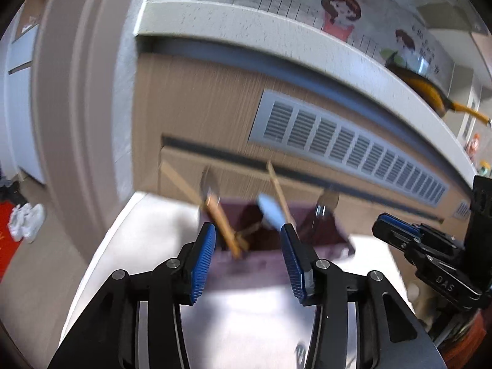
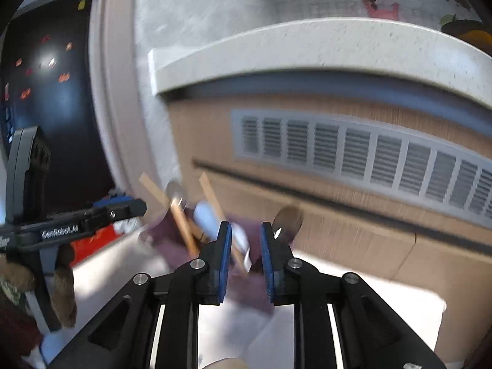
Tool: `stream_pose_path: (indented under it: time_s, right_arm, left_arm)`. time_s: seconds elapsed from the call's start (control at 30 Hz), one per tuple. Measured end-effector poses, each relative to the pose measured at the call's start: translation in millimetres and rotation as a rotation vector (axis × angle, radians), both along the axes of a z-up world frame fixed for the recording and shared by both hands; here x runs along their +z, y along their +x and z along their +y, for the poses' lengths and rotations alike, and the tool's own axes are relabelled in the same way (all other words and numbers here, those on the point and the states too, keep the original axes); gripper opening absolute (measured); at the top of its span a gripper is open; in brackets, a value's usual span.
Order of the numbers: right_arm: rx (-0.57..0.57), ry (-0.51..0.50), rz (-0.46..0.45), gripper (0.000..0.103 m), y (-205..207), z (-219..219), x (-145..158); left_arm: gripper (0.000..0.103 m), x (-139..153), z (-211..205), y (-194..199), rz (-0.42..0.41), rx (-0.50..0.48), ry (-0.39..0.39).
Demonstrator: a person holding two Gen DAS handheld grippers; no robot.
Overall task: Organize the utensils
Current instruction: 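Open both grippers to drop wooden spoon and chopstick into the caddy, then grasp the metal spatula with the left gripper while the right grasps a metal spoon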
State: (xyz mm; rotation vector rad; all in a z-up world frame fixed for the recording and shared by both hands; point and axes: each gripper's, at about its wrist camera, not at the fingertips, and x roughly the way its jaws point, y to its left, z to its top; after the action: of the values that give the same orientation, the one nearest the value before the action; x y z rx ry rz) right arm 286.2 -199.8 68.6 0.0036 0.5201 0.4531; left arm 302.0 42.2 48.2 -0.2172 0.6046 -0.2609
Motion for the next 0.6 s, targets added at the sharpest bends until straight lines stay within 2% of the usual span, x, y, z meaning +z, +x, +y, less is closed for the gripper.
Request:
stream_pose_path:
  time_s: [0.07, 0.2, 0.27, 0.4, 0.53, 0.6]
  right_arm:
    - [0.038, -0.022, 0.048, 0.019, -13, 3, -10]
    - [0.231, -0.005, 0.264, 0.019, -36, 14, -46]
    - [0.278, -0.023, 0.330, 0.019, -48, 21, -62]
    - [0.304, -0.147, 0.376, 0.019, -79, 37, -87]
    - [0.299, -0.266, 0.339, 0.019, -101, 44, -97]
    - [0.284, -0.293, 0.339, 0.019, -103, 41, -102]
  left_arm:
    - [0.048, -11, 2, -13, 0.046, 0.005, 0.016]
    - [0.049, -39, 13, -40, 0.165, 0.014, 0.016]
    - [0.049, -51, 21, -53, 0.202, 0.041, 0.008]
    - [0.049, -69, 31, -76, 0.265, 0.062, 0.015]
    - [0.049, -78, 25, -94, 0.290, 0.017, 0.062]
    - [0.049, -83, 22, -99, 0.300, 0.000, 0.076]
